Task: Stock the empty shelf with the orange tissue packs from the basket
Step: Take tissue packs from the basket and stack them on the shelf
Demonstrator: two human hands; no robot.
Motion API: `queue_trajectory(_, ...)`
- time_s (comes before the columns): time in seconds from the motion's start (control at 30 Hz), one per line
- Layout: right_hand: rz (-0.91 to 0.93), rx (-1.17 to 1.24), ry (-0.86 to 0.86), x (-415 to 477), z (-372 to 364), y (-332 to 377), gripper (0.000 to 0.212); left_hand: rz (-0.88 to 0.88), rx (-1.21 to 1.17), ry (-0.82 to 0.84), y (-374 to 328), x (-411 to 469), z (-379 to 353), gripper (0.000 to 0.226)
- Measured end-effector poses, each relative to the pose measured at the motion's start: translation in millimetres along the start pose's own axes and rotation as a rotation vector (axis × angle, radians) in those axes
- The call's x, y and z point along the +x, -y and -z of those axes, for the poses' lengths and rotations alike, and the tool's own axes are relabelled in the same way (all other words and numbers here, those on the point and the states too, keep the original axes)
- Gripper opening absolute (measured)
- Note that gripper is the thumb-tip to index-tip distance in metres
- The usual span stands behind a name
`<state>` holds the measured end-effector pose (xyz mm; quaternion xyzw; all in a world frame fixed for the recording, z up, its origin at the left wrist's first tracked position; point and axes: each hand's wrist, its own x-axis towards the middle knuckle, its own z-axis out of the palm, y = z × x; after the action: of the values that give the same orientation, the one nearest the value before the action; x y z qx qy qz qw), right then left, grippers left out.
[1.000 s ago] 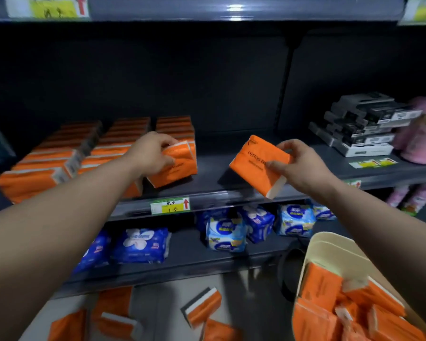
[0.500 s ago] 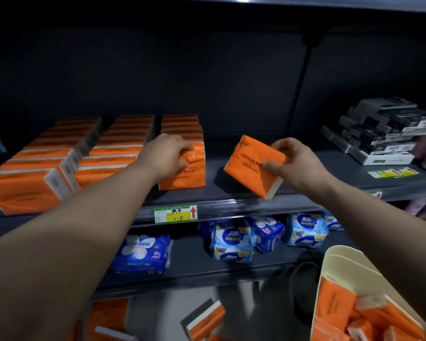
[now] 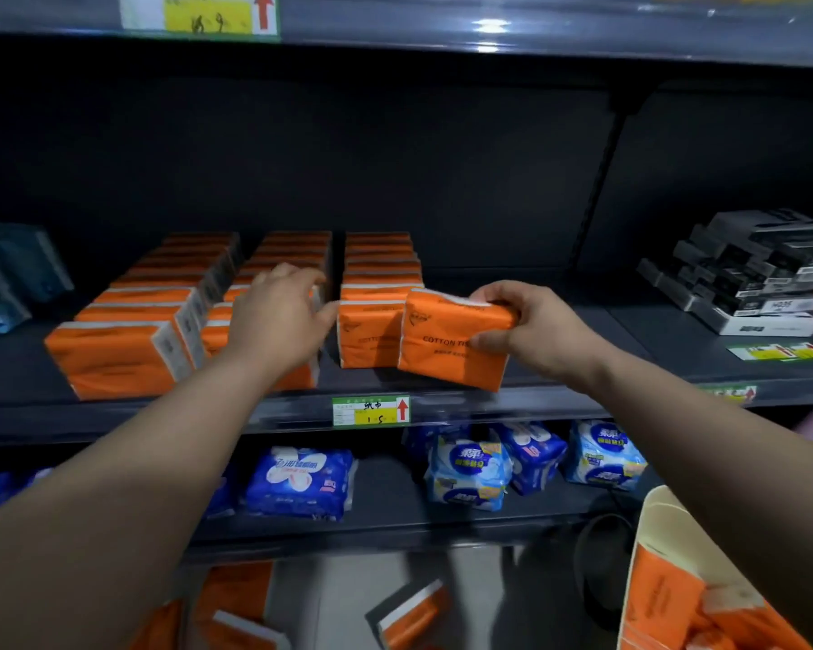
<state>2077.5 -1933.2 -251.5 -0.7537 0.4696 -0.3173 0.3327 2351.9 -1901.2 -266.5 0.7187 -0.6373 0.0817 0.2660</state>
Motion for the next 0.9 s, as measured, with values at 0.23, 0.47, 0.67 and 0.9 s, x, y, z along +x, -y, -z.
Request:
queue_trajectory(0.23,0.035,-0.093,0.056,20,-46,18,0.04,0.048,0.07,0.018,24,-22,11,0.038)
queue_trajectory(0.47,0.098,-0.345,-0.068,37,-82,6,0.043,0.055,0.084,0.049,37,-26,10,0.036)
queue_trajectory(0.67,0.086,-0.364,-0.204,40,-99,-3,0.038,0.06,0.059,0.05,40,-26,7,0.037)
queue_trajectory(0.9,0.091,-0.385,-0.185,26,-85,1,0.068,0.045,0.096,0.072,34,-30,11,0.036)
